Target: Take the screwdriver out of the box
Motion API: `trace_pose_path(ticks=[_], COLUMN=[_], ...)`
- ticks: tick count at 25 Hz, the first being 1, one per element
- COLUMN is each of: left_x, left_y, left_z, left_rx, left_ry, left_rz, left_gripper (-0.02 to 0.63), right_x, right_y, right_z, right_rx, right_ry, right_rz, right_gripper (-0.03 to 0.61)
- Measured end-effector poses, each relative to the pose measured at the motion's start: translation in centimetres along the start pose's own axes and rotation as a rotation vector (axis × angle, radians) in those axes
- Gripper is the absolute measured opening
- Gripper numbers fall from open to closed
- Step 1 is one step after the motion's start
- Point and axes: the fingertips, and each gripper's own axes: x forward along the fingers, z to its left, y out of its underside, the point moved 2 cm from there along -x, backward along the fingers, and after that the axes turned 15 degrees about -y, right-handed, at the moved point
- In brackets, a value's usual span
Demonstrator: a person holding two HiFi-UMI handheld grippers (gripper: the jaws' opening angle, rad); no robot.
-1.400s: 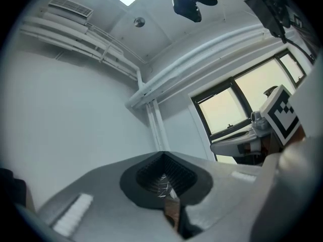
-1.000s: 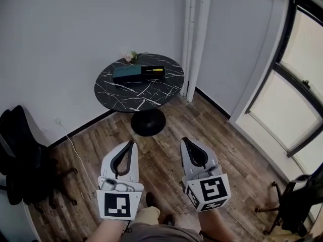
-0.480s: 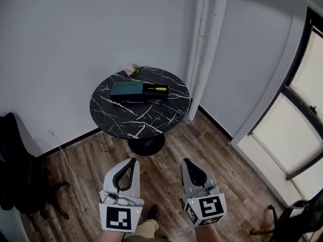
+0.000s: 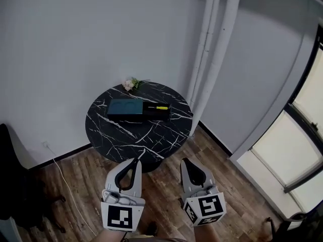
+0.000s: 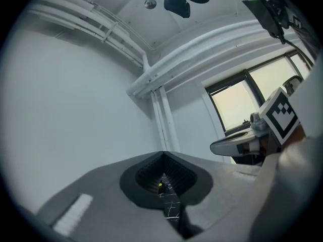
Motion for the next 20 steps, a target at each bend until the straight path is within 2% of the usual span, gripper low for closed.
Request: trace_pose_path(ticks=[6, 11, 20], left_x=[3.7, 6.3, 14.8], left_y=[0.4, 1.6, 5.2], left_z=[-0.1, -1.4, -3.7], left_rx=[-0.034, -0.025, 0.001], left_ry=[0.027, 0.045, 0.01], left_rz=[-0.004, 0.013, 0.101], left_gripper=[0.001, 0.0, 0.001], right_x=[1.8, 3.1, 8.5], right_y=[-1.1, -0.5, 1.9], right_z=[-2.7, -5.2, -13.4], right_rx=[-0.028, -0.021, 0.023], right_ry=[0.03, 0.037, -0.021], right_rz=[0.006, 0.008, 0.021], right_gripper=[0.026, 0.026, 0.026])
